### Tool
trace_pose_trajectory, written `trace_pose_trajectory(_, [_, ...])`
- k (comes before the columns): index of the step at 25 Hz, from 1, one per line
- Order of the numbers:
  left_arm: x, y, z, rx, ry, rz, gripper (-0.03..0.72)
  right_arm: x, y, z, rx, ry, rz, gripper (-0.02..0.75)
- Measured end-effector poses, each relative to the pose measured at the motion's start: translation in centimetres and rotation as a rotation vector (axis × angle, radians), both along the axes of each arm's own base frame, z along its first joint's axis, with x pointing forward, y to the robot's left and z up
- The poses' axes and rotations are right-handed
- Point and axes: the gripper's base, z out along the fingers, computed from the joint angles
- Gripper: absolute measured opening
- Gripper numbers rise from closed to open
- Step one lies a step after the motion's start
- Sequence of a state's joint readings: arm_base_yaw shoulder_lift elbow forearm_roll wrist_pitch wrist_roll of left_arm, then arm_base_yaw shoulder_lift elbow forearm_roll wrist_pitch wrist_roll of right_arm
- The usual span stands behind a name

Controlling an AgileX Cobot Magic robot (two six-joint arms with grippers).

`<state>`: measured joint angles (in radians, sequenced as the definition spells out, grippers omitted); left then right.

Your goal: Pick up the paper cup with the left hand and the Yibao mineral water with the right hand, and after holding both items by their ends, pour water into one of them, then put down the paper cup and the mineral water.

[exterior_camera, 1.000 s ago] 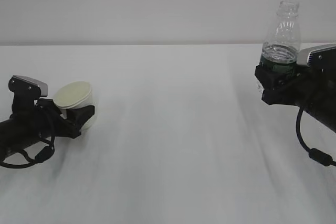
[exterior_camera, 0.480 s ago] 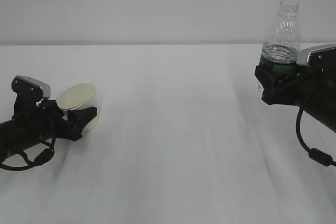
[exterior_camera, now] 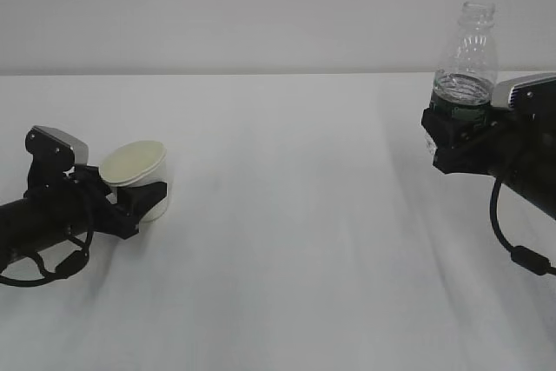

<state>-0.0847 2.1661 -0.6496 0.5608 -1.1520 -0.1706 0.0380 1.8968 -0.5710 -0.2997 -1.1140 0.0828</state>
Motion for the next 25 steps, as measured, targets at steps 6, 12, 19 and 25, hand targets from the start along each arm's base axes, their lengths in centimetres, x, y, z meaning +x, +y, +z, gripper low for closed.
trace_pose_trajectory(6, [0.0, -0.1, 0.4, -0.004, -0.008, -0.012, 0.478, 0.0, 0.0, 0.0, 0.001, 0.0, -0.001, 0.464])
trace_pose_trajectory(12, [-0.2, -0.3, 0.4, -0.021, 0.007, -0.033, 0.478, 0.0, 0.0, 0.0, 0.001, 0.0, -0.001, 0.465])
trace_pose_trajectory(19, [-0.2, -0.7, 2.0, -0.04, -0.021, -0.082, 0.478, 0.0, 0.0, 0.0, 0.001, 0.0, -0.001, 0.465])
trace_pose_trajectory(25, [-0.2, -0.8, 3.0, -0.053, -0.043, -0.089, 0.478, 0.0, 0.0, 0.0, -0.001, 0.0, 0.002, 0.464])
